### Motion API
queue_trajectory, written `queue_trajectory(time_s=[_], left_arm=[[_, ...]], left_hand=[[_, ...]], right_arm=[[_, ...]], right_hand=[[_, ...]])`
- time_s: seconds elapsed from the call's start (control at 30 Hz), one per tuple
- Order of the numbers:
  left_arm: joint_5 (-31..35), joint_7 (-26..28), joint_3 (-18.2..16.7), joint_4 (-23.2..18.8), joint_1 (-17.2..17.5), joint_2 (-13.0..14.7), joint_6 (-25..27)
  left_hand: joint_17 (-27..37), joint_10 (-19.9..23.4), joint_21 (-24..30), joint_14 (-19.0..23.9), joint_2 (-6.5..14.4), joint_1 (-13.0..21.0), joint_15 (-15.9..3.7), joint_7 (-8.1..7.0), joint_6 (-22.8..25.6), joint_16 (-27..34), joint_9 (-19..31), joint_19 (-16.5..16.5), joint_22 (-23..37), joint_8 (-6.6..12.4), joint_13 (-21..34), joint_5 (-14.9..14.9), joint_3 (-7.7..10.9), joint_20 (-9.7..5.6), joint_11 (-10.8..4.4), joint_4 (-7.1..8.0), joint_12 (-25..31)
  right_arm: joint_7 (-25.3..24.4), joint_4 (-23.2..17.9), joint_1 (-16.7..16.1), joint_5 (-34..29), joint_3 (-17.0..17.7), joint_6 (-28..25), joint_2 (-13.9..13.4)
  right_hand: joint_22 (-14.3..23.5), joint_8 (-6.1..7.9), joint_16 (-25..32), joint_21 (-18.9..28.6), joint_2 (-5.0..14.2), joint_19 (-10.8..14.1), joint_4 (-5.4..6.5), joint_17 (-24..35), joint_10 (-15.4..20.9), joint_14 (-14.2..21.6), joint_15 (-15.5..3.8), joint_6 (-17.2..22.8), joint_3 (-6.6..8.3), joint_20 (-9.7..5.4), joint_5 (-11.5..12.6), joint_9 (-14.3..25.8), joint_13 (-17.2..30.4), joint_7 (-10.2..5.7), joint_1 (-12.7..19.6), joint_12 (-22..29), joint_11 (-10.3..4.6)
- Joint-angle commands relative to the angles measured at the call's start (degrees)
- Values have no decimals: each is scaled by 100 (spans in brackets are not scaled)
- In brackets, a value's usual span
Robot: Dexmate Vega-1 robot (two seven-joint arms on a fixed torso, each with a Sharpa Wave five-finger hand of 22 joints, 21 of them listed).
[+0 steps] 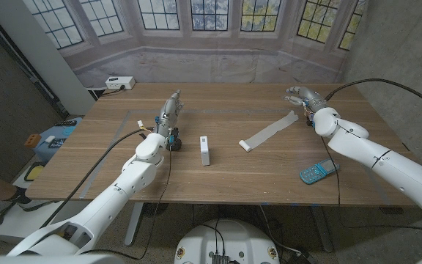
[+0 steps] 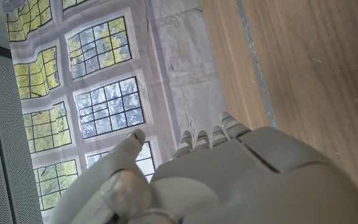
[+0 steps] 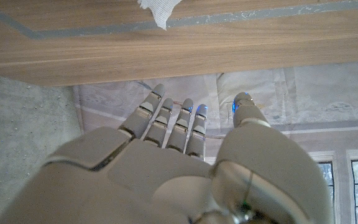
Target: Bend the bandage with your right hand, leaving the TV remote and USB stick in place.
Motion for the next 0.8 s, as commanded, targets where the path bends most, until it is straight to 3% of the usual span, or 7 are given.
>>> queue_trajectory(time_s=[0.03,0.27,0.3,0.33,0.37,0.5,0.8], left_arm=[[40,114,-33,-222,149,69,39],[51,150,-33,-308,214,88,61],[57,158,-30,-320,223,91,67],[54,170,-30,-329,234,85,70],[52,180,-30,-340,247,81,71],[63,224,-27,-419,305,93,99],[107,325,-78,-670,444,197,142]], left_hand=[[8,12,23,-9,-7,-3,3,-2,24,-8,15,30,13,2,31,5,41,14,4,-19,26],[9,8,19,-18,-8,-9,5,-24,24,-13,15,24,13,-4,32,4,45,15,7,-21,20],[9,8,19,-19,-8,-10,5,-20,25,-14,15,24,13,-4,32,4,46,17,4,-21,20],[9,5,18,-21,-9,-11,11,-24,23,-14,15,22,13,-6,32,4,46,19,8,-21,18],[9,0,18,-21,-9,-12,10,-23,24,-15,15,23,13,-7,32,4,47,20,10,-21,15],[9,-4,17,-19,-8,-14,17,-35,26,-15,16,22,13,-9,33,4,50,25,17,-23,12],[7,-9,13,-23,-8,-18,20,-65,12,-18,17,16,14,-21,34,4,59,33,28,-31,5]], right_arm=[[280,143,191,-424,-191,-116,-97],[382,177,168,-348,-101,-64,-122],[392,184,174,-357,-102,-77,-121],[396,198,179,-360,-99,-79,-119],[392,218,182,-355,-89,-79,-110],[394,319,235,-410,-117,-105,-89],[703,660,615,-895,-502,-82,-66]], right_hand=[[14,30,-11,4,-1,21,8,25,-116,-43,-266,102,-21,-98,-5,36,17,12,60,-41,-13],[16,24,-53,-6,-16,-6,24,36,-327,-138,-210,177,-47,-70,-3,44,21,56,77,-102,155],[16,14,-65,-8,-19,-18,32,40,-360,-167,-192,191,-58,-61,-2,47,22,55,80,-100,297],[16,13,-74,-14,-20,-34,34,40,-378,-187,-180,197,-61,-53,-2,48,23,54,81,-103,309],[17,2,-86,-18,-21,-58,41,44,-467,-222,-135,206,-72,-28,-1,51,24,53,83,-120,418],[16,-16,-124,-16,-28,-68,51,49,-608,-329,-34,221,-91,30,2,56,28,74,82,-139,574],[17,-25,-135,-16,-35,-87,58,53,-722,-382,6,255,-111,63,4,61,32,108,83,-136,609]])
